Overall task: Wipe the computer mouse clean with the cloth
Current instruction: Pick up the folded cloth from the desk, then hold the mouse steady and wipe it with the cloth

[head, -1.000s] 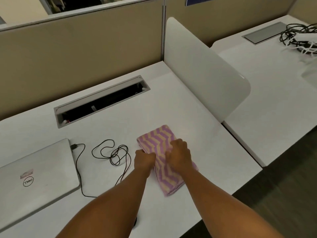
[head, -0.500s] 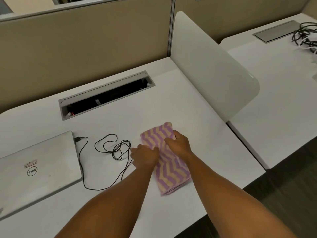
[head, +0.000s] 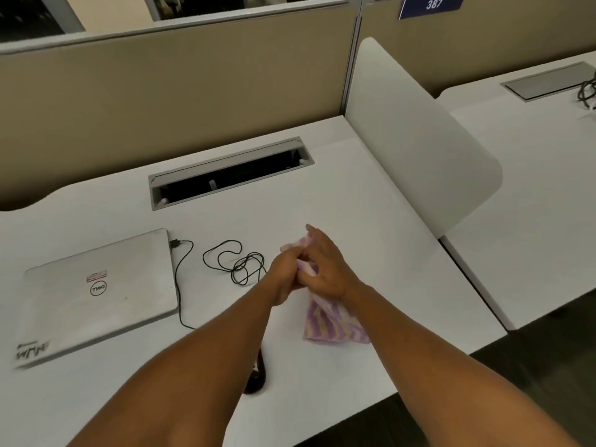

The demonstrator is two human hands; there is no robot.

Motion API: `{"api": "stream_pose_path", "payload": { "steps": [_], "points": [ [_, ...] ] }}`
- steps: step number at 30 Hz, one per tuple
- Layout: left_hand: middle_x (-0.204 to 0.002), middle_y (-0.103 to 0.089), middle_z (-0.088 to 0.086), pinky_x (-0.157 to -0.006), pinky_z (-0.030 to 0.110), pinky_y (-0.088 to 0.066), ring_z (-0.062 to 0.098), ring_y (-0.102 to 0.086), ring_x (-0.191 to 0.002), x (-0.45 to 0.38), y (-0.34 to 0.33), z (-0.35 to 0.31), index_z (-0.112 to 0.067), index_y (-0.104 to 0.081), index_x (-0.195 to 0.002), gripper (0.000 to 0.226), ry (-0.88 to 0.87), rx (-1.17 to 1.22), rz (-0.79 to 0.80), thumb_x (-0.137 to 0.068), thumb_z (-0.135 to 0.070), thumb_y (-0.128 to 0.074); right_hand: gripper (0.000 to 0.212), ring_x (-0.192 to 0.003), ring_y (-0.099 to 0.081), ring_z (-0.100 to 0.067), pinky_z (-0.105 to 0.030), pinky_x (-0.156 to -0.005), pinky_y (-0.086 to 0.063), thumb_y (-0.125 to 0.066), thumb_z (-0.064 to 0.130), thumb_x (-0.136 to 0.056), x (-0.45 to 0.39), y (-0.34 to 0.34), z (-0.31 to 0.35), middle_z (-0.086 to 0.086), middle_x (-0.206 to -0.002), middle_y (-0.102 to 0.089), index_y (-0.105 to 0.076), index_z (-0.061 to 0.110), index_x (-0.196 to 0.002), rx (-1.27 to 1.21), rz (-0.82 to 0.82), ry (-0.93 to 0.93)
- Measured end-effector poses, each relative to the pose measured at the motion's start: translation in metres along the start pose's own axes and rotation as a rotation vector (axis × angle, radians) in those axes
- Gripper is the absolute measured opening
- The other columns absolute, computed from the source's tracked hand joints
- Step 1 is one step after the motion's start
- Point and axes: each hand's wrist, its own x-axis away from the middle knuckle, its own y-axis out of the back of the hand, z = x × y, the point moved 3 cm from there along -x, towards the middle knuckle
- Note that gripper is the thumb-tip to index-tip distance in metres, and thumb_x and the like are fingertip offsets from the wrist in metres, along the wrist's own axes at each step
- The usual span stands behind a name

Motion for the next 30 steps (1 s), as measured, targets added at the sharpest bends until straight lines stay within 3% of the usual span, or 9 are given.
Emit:
{"api": "stream_pose_path", "payload": {
  "steps": [2,3,6,9,12,15,18,25,30],
  "points": [
    [-0.095,-0.072,0.01,-0.081,0.039,-0.057,0.021,-0.069,-0.088,0.008,0.011,0.003,-0.007,-0.063,-0.124,0.035,-0.019,-0.015,0.038,-0.104,-0.025,-0.041,0.04,-0.132,-0.043,-0.022,-0.04,-0.113,-0.031,-0.059,0.034,-0.09,0.002,-0.006,0.013,-0.005,-0.142,-0.049,-0.058,0.014,-0.125,0.035,0.039,0.075],
    [-0.09,-0.07,0.009,-0.078,0.038,-0.057,0.019,-0.068,-0.084,0.012,0.02,0.006,-0.006,-0.06,-0.121,0.031,-0.02,-0.038,0.025,-0.103,-0.025,-0.043,0.035,-0.117,-0.052,-0.023,-0.041,-0.104,-0.039,-0.056,0.035,-0.09,0.002,-0.009,0.021,-0.005,-0.126,-0.059,-0.06,0.013,-0.117,0.061,0.047,0.097],
    [-0.091,-0.071,0.007,-0.078,0.036,-0.059,0.018,-0.069,-0.086,0.02,0.041,0.016,-0.011,-0.056,-0.115,0.029,-0.004,-0.14,-0.024,-0.1,-0.034,-0.049,0.027,-0.09,-0.056,-0.025,-0.037,-0.08,-0.044,-0.054,0.034,-0.089,0.007,-0.019,0.036,-0.008,-0.099,-0.06,-0.058,0.01,-0.101,0.123,0.052,0.095],
    [-0.086,-0.077,0.0,-0.081,0.036,-0.058,0.017,-0.07,-0.092,0.029,0.061,0.028,-0.015,-0.067,-0.104,0.043,-0.05,-0.26,-0.166,-0.098,-0.054,-0.049,0.027,-0.092,-0.055,-0.029,-0.041,-0.08,-0.044,-0.055,0.027,-0.092,0.013,-0.037,0.047,-0.011,-0.103,-0.058,-0.058,0.006,-0.109,0.202,0.094,0.131],
    [-0.085,-0.074,-0.007,-0.082,0.034,-0.052,0.013,-0.066,-0.091,0.043,0.087,0.04,-0.027,-0.074,-0.088,0.063,-0.199,-0.546,-0.361,-0.087,-0.08,-0.04,0.029,-0.1,-0.055,-0.027,-0.041,-0.086,-0.043,-0.052,0.029,-0.095,0.02,-0.053,0.057,-0.007,-0.112,-0.058,-0.056,0.011,-0.118,0.246,0.145,0.119],
    [-0.105,-0.065,-0.013,-0.085,0.03,-0.049,0.005,-0.06,-0.1,0.062,0.117,0.059,-0.033,-0.067,-0.104,0.071,-0.354,-0.682,-0.439,-0.076,-0.092,-0.039,0.034,-0.11,-0.054,-0.024,-0.041,-0.094,-0.041,-0.052,0.034,-0.096,0.03,-0.068,0.058,-0.002,-0.122,-0.059,-0.053,0.019,-0.127,0.258,0.2,0.047],
    [-0.12,-0.054,-0.02,-0.091,0.029,-0.045,0.001,-0.049,-0.112,0.08,0.145,0.084,-0.04,-0.055,-0.121,0.071,-0.408,-0.769,-0.43,-0.072,-0.092,-0.051,0.039,-0.117,-0.05,-0.023,-0.041,-0.099,-0.037,-0.045,0.034,-0.099,0.041,-0.086,0.056,0.0,-0.128,-0.056,-0.049,0.026,-0.137,0.306,0.258,-0.008],
    [-0.135,-0.037,-0.015,-0.106,0.025,-0.031,0.003,-0.032,-0.128,0.106,0.179,0.136,-0.032,-0.04,-0.143,0.113,-0.404,-0.901,-0.325,-0.051,-0.089,-0.071,0.038,-0.117,-0.052,-0.024,-0.043,-0.095,-0.041,-0.042,0.031,-0.099,0.05,-0.12,0.055,0.002,-0.134,-0.051,-0.052,0.028,-0.135,0.36,0.232,-0.038],
    [-0.145,-0.032,-0.008,-0.11,0.03,-0.028,0.01,-0.027,-0.134,0.106,0.176,0.154,-0.037,-0.032,-0.149,0.126,-0.424,-1.02,-0.273,-0.043,-0.094,-0.069,0.043,-0.115,-0.051,-0.026,-0.044,-0.095,-0.04,-0.046,0.026,-0.095,0.051,-0.13,0.054,0.0,-0.13,-0.056,-0.049,0.027,-0.138,0.326,0.188,-0.091]
  ]
}}
